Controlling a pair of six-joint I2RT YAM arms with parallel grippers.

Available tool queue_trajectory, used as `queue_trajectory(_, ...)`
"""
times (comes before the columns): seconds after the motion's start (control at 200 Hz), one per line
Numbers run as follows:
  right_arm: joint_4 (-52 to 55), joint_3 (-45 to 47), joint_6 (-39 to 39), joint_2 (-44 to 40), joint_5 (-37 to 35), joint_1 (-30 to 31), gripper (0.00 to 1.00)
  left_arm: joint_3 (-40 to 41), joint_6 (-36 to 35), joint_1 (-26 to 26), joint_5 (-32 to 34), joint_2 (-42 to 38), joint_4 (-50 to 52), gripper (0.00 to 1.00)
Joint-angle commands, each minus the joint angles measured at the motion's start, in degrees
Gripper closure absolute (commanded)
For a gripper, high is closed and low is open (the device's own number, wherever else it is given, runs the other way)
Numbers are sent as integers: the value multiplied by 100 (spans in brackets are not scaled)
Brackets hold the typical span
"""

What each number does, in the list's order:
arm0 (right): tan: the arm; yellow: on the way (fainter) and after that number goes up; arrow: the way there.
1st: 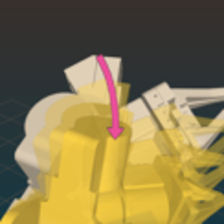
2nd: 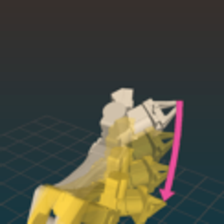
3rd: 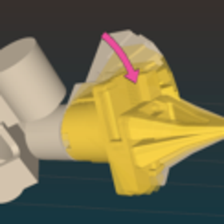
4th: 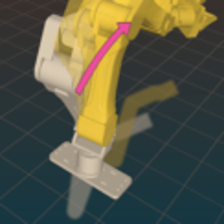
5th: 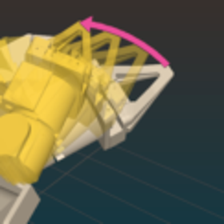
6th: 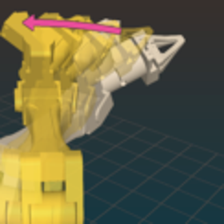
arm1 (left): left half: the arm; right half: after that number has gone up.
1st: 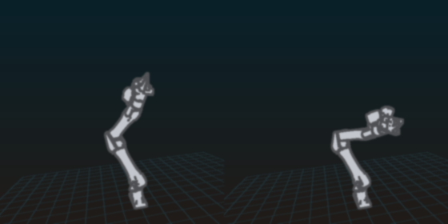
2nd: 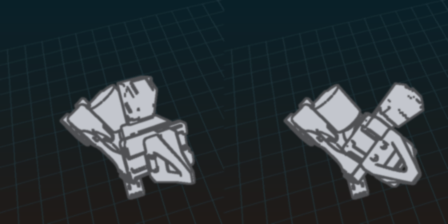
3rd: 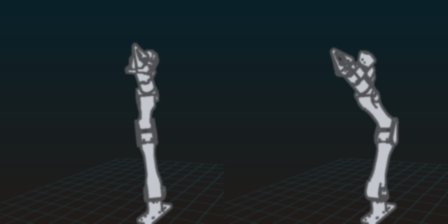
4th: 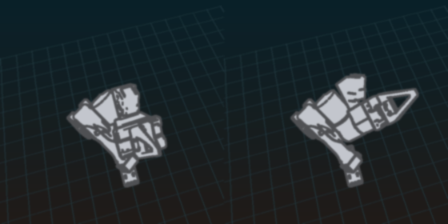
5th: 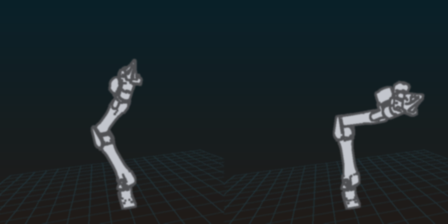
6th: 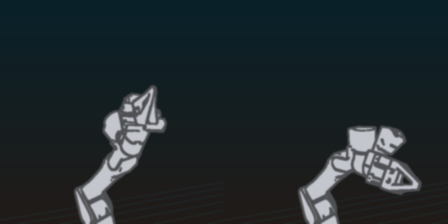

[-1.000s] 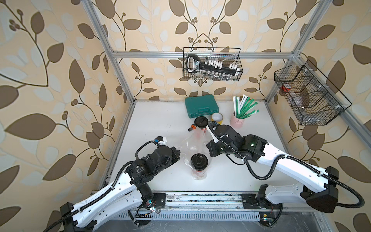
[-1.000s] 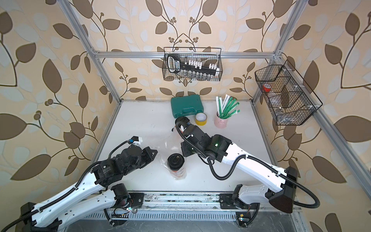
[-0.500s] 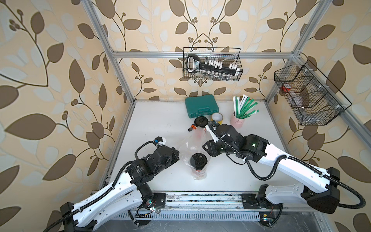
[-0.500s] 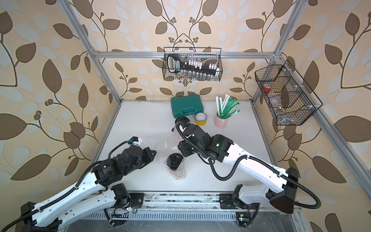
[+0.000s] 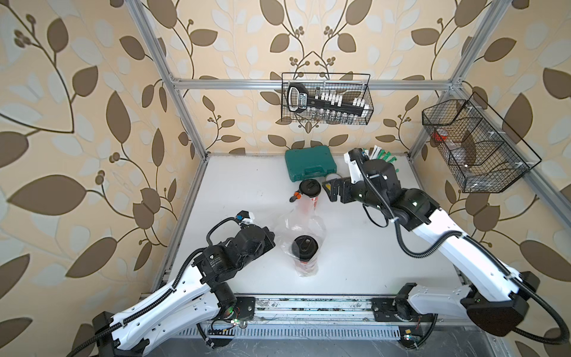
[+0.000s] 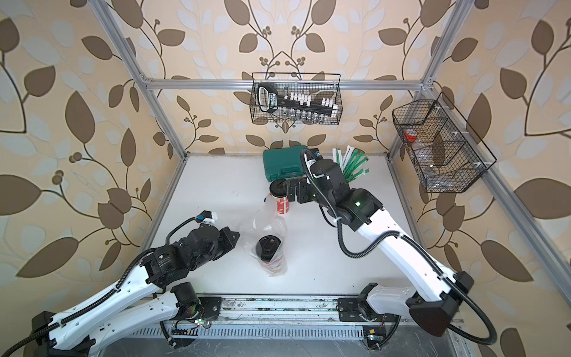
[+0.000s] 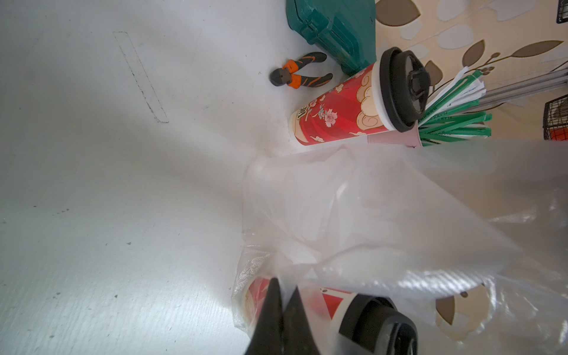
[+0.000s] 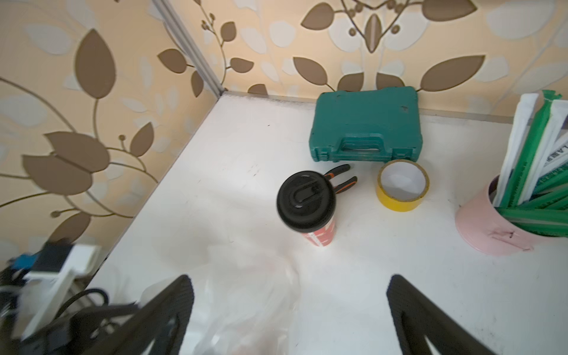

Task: Pack milk tea into plastic carrier bags
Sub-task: Adjust the plastic carrier bag at the center of the board, then pick up the milk tea cup at the center of the board.

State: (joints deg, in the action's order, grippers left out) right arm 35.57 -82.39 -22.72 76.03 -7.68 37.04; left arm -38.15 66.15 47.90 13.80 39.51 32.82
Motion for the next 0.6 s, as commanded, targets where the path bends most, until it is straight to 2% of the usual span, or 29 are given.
queue_trajectory(0.0, -262, -30, 270, 624, 286, -154, 0, 106, -76, -70, 211, -116, -33, 100)
queue_trajectory(0.225, -686, -189, 477, 1582, 609, -159, 1, 98, -76, -79, 269, -136, -14, 100)
queue_trajectory(0.595, -963, -479, 536, 2256, 709, -91, 0, 2, -85, -79, 290, -48, 86, 100)
